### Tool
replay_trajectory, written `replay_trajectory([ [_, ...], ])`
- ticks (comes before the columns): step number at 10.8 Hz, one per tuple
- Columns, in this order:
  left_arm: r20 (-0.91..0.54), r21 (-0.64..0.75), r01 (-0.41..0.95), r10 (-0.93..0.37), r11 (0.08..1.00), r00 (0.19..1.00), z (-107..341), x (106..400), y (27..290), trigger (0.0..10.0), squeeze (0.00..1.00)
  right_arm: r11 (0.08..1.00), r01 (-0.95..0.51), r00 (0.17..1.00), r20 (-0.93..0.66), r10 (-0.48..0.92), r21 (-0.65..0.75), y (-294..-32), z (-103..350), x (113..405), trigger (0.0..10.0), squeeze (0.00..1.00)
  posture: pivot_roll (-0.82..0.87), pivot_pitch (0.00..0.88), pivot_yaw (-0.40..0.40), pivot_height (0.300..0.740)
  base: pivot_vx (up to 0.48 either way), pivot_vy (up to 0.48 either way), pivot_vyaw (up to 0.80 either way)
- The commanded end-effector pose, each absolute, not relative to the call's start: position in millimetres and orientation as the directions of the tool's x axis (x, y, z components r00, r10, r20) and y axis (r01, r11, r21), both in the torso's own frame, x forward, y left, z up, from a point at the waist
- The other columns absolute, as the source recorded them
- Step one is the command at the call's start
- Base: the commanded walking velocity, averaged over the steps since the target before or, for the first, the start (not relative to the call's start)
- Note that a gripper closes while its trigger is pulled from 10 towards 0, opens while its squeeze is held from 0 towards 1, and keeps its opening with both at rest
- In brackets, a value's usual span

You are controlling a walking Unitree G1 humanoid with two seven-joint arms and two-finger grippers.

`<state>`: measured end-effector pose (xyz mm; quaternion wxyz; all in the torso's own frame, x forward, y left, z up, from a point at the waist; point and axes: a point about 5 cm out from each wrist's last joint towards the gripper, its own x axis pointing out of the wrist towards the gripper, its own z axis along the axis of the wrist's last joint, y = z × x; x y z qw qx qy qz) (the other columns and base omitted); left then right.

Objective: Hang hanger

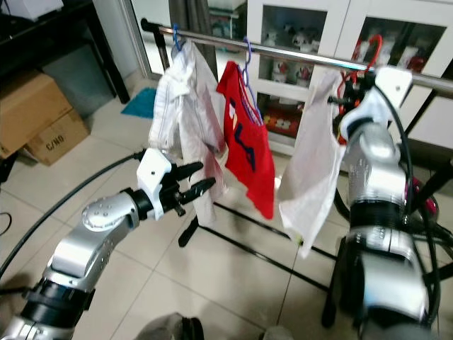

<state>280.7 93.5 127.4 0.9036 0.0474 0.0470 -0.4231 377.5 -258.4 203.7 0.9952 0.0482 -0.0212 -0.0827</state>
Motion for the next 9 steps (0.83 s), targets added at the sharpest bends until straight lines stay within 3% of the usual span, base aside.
replay_trajectory([
  [1,-0.122,0.060,0.765,-0.756,0.641,0.643,131.3,284.3,95.5,10.0,0.00,0.984,0.163,0.986,0.028,-0.166,0.075,-256.9,212.5,383.4,0.0,0.00,-0.10,0.000,0.085,0.740,0.000,0.000,0.00],
  [4,-0.135,0.070,0.787,-0.776,0.613,0.616,135.4,288.7,95.9,10.0,0.00,0.991,0.133,0.966,-0.223,-0.133,-0.015,-250.4,197.2,399.7,0.0,0.00,-0.08,0.000,0.081,0.740,0.000,0.000,0.00],
  [8,-0.148,0.061,0.789,-0.776,0.612,0.613,133.1,286.3,97.8,10.0,0.00,0.997,0.051,0.933,-0.354,-0.067,-0.054,-246.9,176.2,396.3,0.0,0.00,-0.06,0.000,0.075,0.740,0.000,0.000,0.00],
  [9,-0.150,0.062,0.790,-0.776,0.610,0.612,133.0,286.3,97.9,10.0,0.00,0.997,0.018,0.943,-0.331,-0.040,-0.069,-245.8,179.2,397.4,1.6,0.00,-0.06,0.000,0.076,0.740,0.000,0.000,0.00],
])
